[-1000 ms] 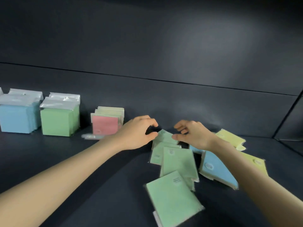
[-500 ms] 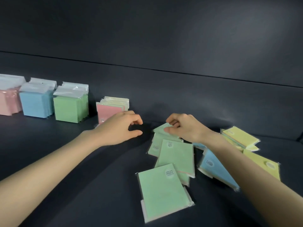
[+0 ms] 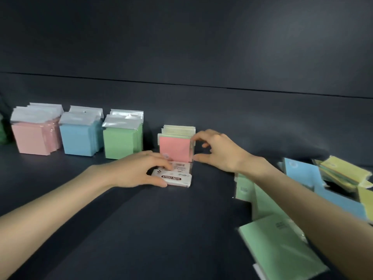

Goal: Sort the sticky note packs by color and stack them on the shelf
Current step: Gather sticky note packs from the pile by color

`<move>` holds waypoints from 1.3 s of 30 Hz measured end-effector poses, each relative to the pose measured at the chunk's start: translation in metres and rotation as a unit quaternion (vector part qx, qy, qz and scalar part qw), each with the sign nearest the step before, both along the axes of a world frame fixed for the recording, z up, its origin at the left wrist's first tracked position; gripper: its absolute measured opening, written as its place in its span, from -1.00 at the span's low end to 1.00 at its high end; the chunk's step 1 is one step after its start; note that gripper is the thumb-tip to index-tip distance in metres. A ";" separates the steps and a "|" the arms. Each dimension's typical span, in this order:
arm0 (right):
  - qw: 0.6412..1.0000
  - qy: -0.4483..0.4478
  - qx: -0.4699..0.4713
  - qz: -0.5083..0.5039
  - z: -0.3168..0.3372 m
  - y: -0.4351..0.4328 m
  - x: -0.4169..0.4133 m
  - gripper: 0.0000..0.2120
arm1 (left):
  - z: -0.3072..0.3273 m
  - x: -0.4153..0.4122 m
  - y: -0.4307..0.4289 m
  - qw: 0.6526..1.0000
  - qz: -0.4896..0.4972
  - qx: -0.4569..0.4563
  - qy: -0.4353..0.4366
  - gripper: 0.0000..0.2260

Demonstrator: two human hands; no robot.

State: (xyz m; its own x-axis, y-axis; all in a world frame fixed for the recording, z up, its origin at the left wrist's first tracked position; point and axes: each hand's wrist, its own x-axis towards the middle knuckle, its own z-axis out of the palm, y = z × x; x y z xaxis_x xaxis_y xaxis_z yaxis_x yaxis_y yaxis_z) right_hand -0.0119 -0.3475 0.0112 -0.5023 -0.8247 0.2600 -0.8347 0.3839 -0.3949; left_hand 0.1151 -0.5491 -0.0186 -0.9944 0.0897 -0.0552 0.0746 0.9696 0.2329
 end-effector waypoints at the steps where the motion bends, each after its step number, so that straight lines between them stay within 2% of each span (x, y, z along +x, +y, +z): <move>1: 1.000 0.005 -0.007 -0.005 0.000 -0.005 0.001 -0.62 | 0.000 -0.001 -0.002 0.999 -0.016 -0.031 0.009 -0.45; 3: 1.000 0.004 -0.016 -0.020 0.000 -0.010 0.002 -0.61 | 0.004 -0.003 -0.004 0.996 -0.039 -0.067 0.042 -0.60; 6: 0.998 -0.018 -0.035 -0.041 0.003 -0.013 0.001 -0.63 | 0.015 -0.004 -0.006 0.984 -0.056 -0.058 0.160 -0.55; 9: 0.995 -0.046 -0.068 -0.059 0.006 -0.014 -0.001 -0.73 | 0.016 -0.017 -0.016 0.928 -0.084 -0.138 0.335 -0.58; 11: 0.992 -0.063 -0.087 -0.068 0.007 -0.016 0.000 -0.81 | 0.016 -0.027 -0.019 0.902 -0.063 -0.186 0.385 -0.63; 15: 0.993 -0.066 -0.075 -0.058 0.005 -0.023 0.003 -0.71 | 0.017 -0.041 -0.021 0.900 -0.052 -0.184 0.392 -0.61; 18: 0.997 0.009 -0.040 -0.069 0.001 -0.030 0.003 -0.65 | 0.016 -0.042 -0.022 0.906 -0.069 -0.152 0.390 -0.61; 23: 0.992 0.103 -0.054 -0.047 -0.003 -0.034 0.004 -0.74 | 0.013 -0.040 -0.027 0.885 -0.111 -0.198 0.407 -0.66; 27: 0.983 0.153 -0.093 -0.027 -0.011 -0.031 0.006 -0.80 | 0.002 -0.037 -0.027 0.861 -0.121 -0.202 0.450 -0.77; 29: 0.977 0.187 -0.103 -0.014 -0.015 -0.031 0.008 -0.85 | 0.000 -0.036 -0.024 0.861 -0.123 -0.187 0.457 -0.82; 33: 0.973 0.198 -0.119 -0.010 -0.017 -0.031 0.008 -0.87 | 0.005 -0.032 -0.020 0.880 -0.116 -0.176 0.425 -0.83; 39: 0.975 0.190 -0.115 -0.003 -0.018 -0.031 0.010 -0.88 | 0.006 -0.027 -0.014 0.867 -0.121 -0.222 0.429 -0.83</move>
